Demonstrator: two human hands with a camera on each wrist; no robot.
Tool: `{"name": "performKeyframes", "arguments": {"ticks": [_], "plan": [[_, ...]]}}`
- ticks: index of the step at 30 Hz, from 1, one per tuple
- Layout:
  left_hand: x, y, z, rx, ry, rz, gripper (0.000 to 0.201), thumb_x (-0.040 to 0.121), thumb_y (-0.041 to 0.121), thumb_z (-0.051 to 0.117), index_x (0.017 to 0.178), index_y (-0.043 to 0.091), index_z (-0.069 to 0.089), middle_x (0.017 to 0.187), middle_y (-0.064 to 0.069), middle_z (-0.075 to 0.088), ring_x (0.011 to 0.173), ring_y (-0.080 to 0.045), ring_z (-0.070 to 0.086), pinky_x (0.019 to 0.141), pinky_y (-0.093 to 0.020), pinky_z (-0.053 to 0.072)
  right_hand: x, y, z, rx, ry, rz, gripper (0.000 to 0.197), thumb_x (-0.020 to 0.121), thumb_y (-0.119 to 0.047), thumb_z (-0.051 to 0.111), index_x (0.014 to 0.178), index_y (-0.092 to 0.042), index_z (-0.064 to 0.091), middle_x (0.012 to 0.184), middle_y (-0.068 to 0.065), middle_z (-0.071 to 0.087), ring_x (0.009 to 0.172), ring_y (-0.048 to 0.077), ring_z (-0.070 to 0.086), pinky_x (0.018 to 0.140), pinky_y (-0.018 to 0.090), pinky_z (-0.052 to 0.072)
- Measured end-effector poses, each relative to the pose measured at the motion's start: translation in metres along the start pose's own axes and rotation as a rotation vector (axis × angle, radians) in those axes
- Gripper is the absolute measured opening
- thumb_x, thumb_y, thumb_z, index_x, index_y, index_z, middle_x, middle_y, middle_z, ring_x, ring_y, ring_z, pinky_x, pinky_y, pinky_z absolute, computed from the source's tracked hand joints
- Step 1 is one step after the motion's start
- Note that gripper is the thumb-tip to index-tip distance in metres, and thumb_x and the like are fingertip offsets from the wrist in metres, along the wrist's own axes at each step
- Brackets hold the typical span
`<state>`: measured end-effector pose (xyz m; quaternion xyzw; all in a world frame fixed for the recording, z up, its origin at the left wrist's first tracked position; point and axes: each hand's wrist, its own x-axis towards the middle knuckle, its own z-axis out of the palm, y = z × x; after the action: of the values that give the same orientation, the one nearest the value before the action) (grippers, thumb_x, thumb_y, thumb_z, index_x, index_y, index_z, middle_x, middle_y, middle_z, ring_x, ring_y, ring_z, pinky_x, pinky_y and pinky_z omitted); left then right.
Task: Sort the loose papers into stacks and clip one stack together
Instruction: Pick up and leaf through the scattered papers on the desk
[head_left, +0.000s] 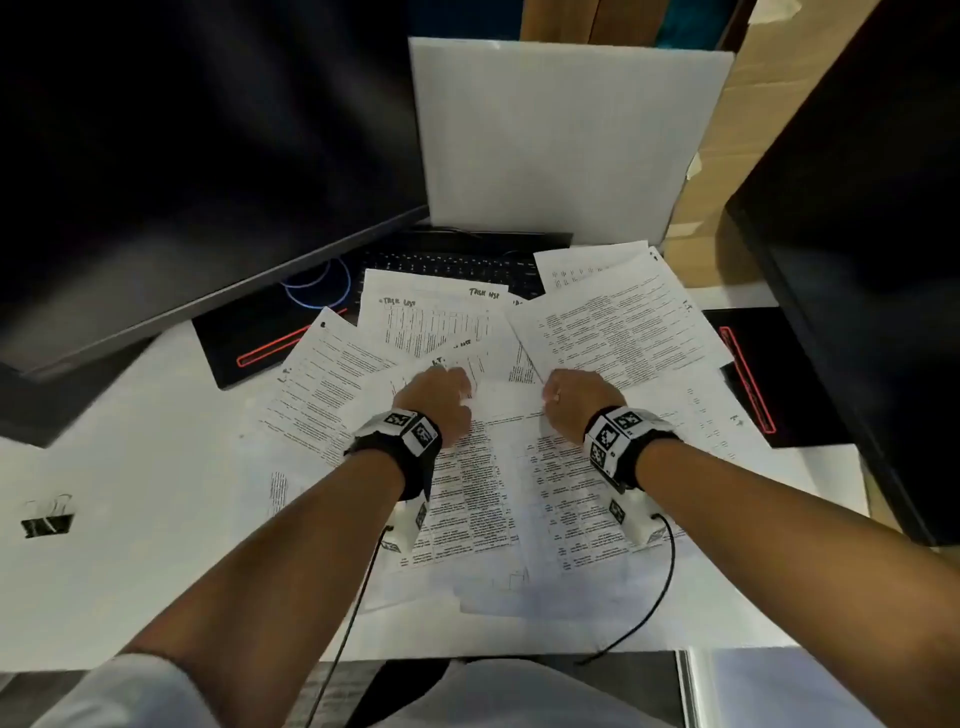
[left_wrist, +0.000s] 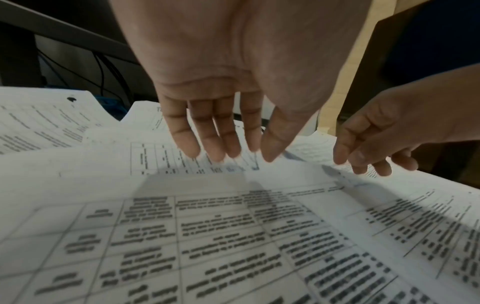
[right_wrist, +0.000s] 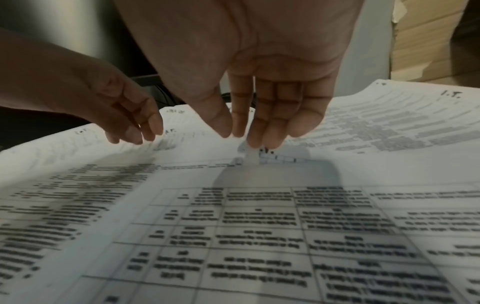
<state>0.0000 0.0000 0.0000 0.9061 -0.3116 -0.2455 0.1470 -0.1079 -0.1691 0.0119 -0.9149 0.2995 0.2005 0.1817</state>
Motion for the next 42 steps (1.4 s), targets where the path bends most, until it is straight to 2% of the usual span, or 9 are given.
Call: {"name": "performKeyframes", "arguments": {"ticks": [3, 7, 10, 20, 24, 29, 32, 38, 42], "plan": [[0.004, -0.003, 0.005, 0.153, 0.019, -0.068, 0.044, 0.083, 0.024, 0.061, 0.125, 0.022, 0.05, 0.123, -0.007, 0.048, 0.115, -0.027, 0.047, 0.095, -0.04, 0.045, 0.004, 0.008, 0.004, 0.048, 0.058, 0.043, 0.039, 0.09, -0.023, 0.049, 0.13, -0.021, 0.046, 0.129, 0.007, 0.05, 0.115, 0.026, 0.052, 0.094, 0.04, 0.048], [0.006, -0.011, 0.013, 0.198, -0.002, -0.068, 0.034, 0.084, 0.028, 0.061, 0.117, 0.023, 0.054, 0.118, -0.004, 0.051, 0.112, -0.025, 0.048, 0.096, -0.039, 0.04, 0.009, 0.013, 0.014, 0.022, 0.059, 0.062, 0.042, 0.089, -0.023, 0.053, 0.13, -0.019, 0.046, 0.13, 0.009, 0.046, 0.118, 0.028, 0.049, 0.096, 0.042, 0.046], [0.006, -0.015, 0.015, 0.177, 0.016, -0.054, 0.024, 0.085, 0.028, 0.06, 0.109, 0.023, 0.056, 0.115, -0.002, 0.053, 0.11, -0.024, 0.049, 0.096, -0.038, 0.04, 0.015, 0.016, 0.014, 0.01, 0.056, 0.063, 0.039, 0.088, -0.02, 0.052, 0.127, -0.02, 0.047, 0.129, 0.007, 0.046, 0.117, 0.027, 0.049, 0.095, 0.04, 0.047], [0.004, -0.005, 0.024, 0.134, 0.01, 0.018, 0.04, 0.08, 0.039, 0.068, 0.115, 0.025, 0.054, 0.114, -0.001, 0.053, 0.11, -0.024, 0.05, 0.097, -0.04, 0.038, 0.021, 0.017, 0.013, -0.051, 0.089, 0.024, 0.02, 0.09, -0.02, 0.05, 0.108, -0.019, 0.057, 0.117, 0.007, 0.051, 0.107, 0.025, 0.053, 0.093, 0.04, 0.049], [0.005, -0.004, 0.024, 0.084, -0.002, 0.01, 0.032, 0.079, 0.033, 0.07, 0.105, 0.023, 0.054, 0.1, 0.002, 0.054, 0.099, -0.022, 0.055, 0.088, -0.037, 0.044, 0.02, 0.023, 0.016, 0.037, 0.112, -0.033, 0.021, 0.089, -0.022, 0.05, 0.109, -0.022, 0.056, 0.116, 0.004, 0.052, 0.106, 0.024, 0.054, 0.094, 0.04, 0.046], [0.003, 0.004, 0.026, 0.064, 0.058, 0.057, 0.021, 0.083, 0.015, 0.063, 0.103, 0.021, 0.059, 0.103, 0.0, 0.06, 0.099, -0.021, 0.056, 0.082, -0.032, 0.046, 0.017, 0.028, 0.019, 0.11, 0.129, -0.071, 0.026, 0.086, -0.022, 0.055, 0.112, -0.023, 0.056, 0.115, 0.002, 0.051, 0.104, 0.022, 0.054, 0.092, 0.038, 0.047], [0.0, 0.004, 0.025, 0.02, 0.101, 0.058, 0.014, 0.09, 0.021, 0.056, 0.103, 0.021, 0.061, 0.104, 0.001, 0.056, 0.093, -0.019, 0.057, 0.081, -0.032, 0.049, 0.016, 0.03, 0.018, 0.127, 0.174, -0.102, 0.026, 0.086, -0.018, 0.056, 0.112, -0.022, 0.057, 0.115, 0.002, 0.052, 0.104, 0.021, 0.054, 0.091, 0.036, 0.047], [-0.015, -0.008, 0.012, -0.172, 0.178, -0.039, 0.011, 0.094, 0.02, 0.052, 0.1, 0.023, 0.06, 0.092, 0.006, 0.06, 0.081, -0.014, 0.058, 0.067, -0.025, 0.043, 0.017, 0.035, 0.017, 0.059, 0.117, -0.077, 0.033, 0.089, -0.015, 0.051, 0.12, -0.025, 0.053, 0.121, 0.001, 0.048, 0.11, 0.022, 0.052, 0.095, 0.037, 0.046], [-0.027, -0.029, -0.005, -0.32, 0.261, -0.15, 0.005, 0.093, 0.017, 0.055, 0.095, 0.02, 0.06, 0.078, 0.001, 0.064, 0.068, -0.019, 0.061, 0.055, -0.023, 0.044, 0.02, 0.039, 0.015, -0.052, 0.106, -0.067, 0.017, 0.09, -0.022, 0.048, 0.104, -0.024, 0.057, 0.113, 0.003, 0.05, 0.1, 0.023, 0.054, 0.087, 0.036, 0.048]]}}
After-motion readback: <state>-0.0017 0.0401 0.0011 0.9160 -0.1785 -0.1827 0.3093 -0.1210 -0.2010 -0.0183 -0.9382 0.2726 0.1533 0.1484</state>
